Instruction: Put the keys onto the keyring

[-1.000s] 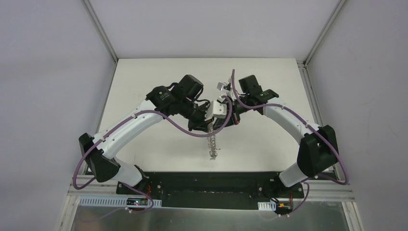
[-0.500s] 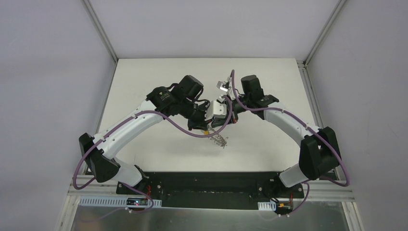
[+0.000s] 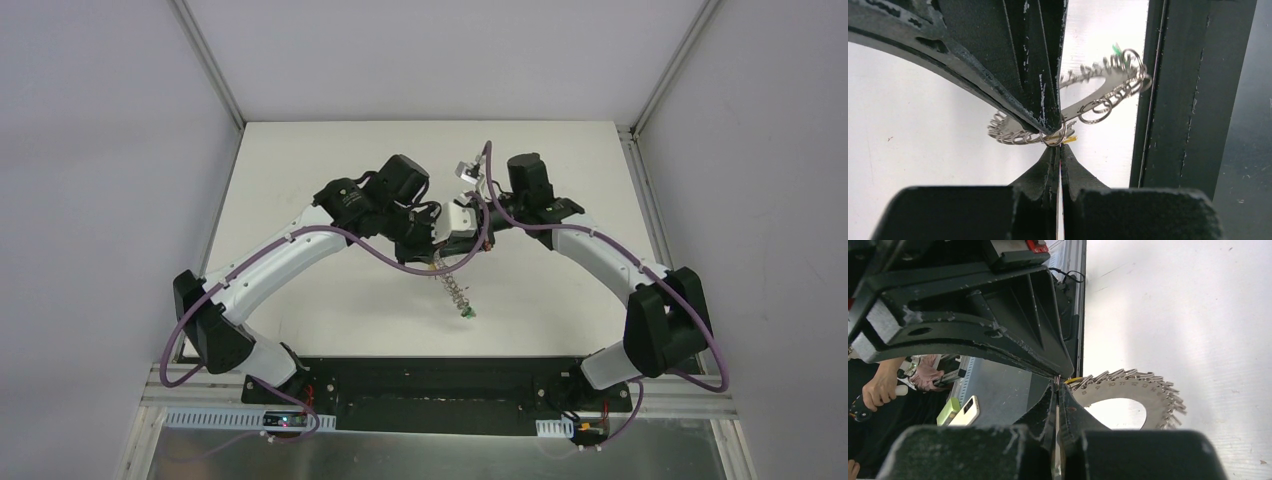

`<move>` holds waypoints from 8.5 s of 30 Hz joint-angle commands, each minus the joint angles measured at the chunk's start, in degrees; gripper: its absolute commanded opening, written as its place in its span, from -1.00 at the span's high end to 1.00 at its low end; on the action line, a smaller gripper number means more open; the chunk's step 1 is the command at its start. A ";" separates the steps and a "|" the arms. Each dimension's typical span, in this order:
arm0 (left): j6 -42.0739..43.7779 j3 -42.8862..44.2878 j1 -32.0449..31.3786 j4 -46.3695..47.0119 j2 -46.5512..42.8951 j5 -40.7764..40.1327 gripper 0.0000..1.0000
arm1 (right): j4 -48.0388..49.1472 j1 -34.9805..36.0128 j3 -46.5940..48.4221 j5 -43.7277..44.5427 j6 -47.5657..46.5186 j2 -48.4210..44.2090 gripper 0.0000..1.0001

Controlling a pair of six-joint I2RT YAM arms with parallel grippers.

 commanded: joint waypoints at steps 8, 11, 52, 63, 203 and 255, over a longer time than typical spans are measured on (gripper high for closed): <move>-4.94 3.99 -0.68 3.07 0.97 -3.20 0.77 | 10.35 -1.39 -2.37 1.60 6.62 -4.14 1.00; -6.07 4.50 -0.33 3.22 1.13 -3.81 0.66 | 11.24 -1.58 -3.50 1.20 6.17 -4.90 1.00; -18.73 1.76 10.39 7.77 5.64 26.27 0.43 | 14.21 -4.04 -5.18 -2.03 6.00 -7.36 1.00; -19.38 0.71 10.70 8.26 6.09 26.00 0.46 | 15.32 -4.29 -5.55 -1.99 7.08 -7.38 1.00; -11.45 5.58 11.53 3.97 7.09 28.90 0.91 | 8.43 -3.89 -3.71 -1.63 0.59 -5.41 1.00; -1.14 6.68 6.79 4.79 6.26 10.87 1.00 | 24.44 -6.03 -3.67 2.82 24.64 -2.88 1.00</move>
